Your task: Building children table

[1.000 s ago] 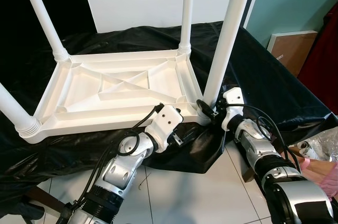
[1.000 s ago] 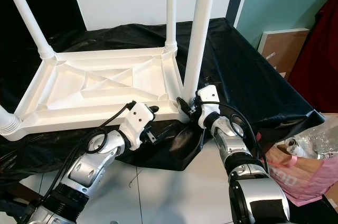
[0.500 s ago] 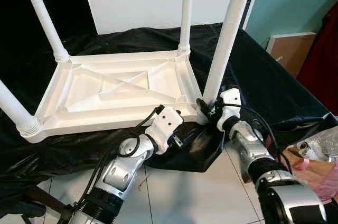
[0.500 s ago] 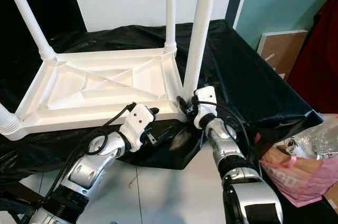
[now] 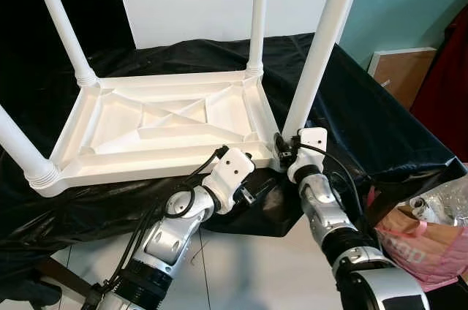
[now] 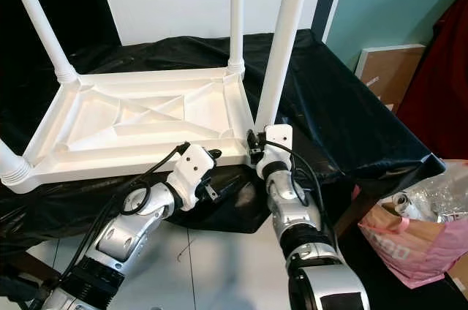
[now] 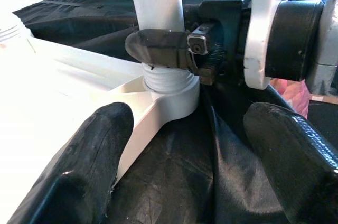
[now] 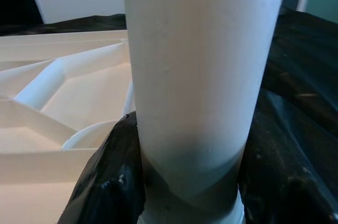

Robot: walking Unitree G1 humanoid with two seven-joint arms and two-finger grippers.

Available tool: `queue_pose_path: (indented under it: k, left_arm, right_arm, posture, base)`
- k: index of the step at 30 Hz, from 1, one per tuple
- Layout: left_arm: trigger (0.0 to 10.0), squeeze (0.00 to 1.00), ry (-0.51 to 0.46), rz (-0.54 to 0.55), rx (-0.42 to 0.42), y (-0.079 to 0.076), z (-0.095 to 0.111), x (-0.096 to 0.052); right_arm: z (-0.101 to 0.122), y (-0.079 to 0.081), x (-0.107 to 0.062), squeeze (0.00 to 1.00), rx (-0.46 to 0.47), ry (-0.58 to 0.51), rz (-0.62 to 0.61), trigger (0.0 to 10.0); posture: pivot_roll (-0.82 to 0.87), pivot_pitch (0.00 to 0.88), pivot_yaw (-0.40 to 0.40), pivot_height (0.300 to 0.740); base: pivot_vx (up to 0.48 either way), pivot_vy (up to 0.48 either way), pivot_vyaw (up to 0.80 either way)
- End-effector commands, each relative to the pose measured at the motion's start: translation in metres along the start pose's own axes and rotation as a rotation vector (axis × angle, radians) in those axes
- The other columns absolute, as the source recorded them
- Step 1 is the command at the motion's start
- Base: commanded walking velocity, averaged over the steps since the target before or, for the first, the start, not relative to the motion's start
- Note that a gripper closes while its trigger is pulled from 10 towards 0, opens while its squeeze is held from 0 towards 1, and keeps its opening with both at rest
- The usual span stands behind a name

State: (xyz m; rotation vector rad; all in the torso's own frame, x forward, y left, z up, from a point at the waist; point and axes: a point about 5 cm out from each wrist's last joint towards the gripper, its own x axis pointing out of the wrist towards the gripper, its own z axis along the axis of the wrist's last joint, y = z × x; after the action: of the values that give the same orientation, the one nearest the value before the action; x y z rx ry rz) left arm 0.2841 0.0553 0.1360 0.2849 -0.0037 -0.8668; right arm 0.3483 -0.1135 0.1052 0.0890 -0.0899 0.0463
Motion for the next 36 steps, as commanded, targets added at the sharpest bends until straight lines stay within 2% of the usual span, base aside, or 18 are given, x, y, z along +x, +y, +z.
queue_pose_path:
  k: [1, 16, 17, 18, 19, 32, 33, 34, 36]
  left_arm:
    - [10.0, 0.0, 0.003, -0.022, 0.001, -0.003, 0.0, 0.0]
    - [10.0, 0.0, -0.003, -0.021, 0.002, -0.005, 0.0, 0.0]
    - [10.0, 0.0, -0.003, -0.021, 0.003, -0.005, 0.0, 0.001]
    - [10.0, 0.0, -0.003, -0.021, 0.003, -0.005, 0.0, 0.001]
    - [10.0, 0.0, -0.004, -0.022, 0.005, -0.005, 0.001, 0.001]
    - [10.0, 0.0, 0.007, -0.023, 0.053, 0.002, 0.003, 0.002]
    - [10.0, 0.0, -0.005, -0.022, 0.044, 0.002, 0.007, 0.003]
    - [10.0, 0.0, -0.013, -0.029, 0.036, 0.0, 0.009, 0.004]
    - [10.0, 0.0, -0.019, -0.035, 0.029, -0.002, 0.01, 0.004]
  right_arm:
    - [-0.015, -0.004, -0.008, 0.0, 0.04, 0.073, -0.063, 10.0]
    - [-0.007, 0.003, -0.006, 0.0, 0.012, 0.026, 0.003, 10.0]
    - [-0.005, 0.003, -0.006, 0.73, 0.01, 0.018, 0.008, 10.0]
    - [-0.004, 0.003, -0.006, 0.73, 0.01, 0.012, 0.012, 10.0]
    - [-0.002, 0.003, -0.005, 1.0, 0.012, -0.002, 0.031, 10.0]
    - [0.012, -0.02, -0.003, 1.0, -0.041, -0.056, 0.198, 10.0]
    - [0.014, -0.023, -0.002, 0.0, -0.054, -0.055, 0.238, 10.0]
    - [0.017, -0.027, -0.001, 0.0, -0.078, -0.053, 0.305, 10.0]
    - [0.018, -0.029, -0.001, 0.0, -0.095, -0.051, 0.351, 10.0]
  posture:
    - [0.01, 0.0, -0.042, 0.74]
    - [0.01, 0.0, -0.047, 0.74]
    - [0.01, 0.0, -0.045, 0.74]
    - [0.01, 0.0, -0.045, 0.74]
    - [0.01, 0.0, -0.046, 0.74]
    - [0.01, 0.009, -0.052, 0.74]
    - [0.0, 0.033, -0.048, 0.74]
    - [0.0, 0.048, -0.039, 0.74]
    - [0.0, 0.049, -0.037, 0.74]
  base:
    - [0.0, 0.0, 0.0]
    - [0.0, 0.0, 0.0]
    - [0.0, 0.0, 0.0]
    - [0.0, 0.0, 0.0]
    - [0.0, 0.0, 0.0]
    - [0.0, 0.0, 0.0]
    - [0.0, 0.0, 0.0]
    - [0.0, 0.0, 0.0]
    - [0.0, 0.0, 0.0]
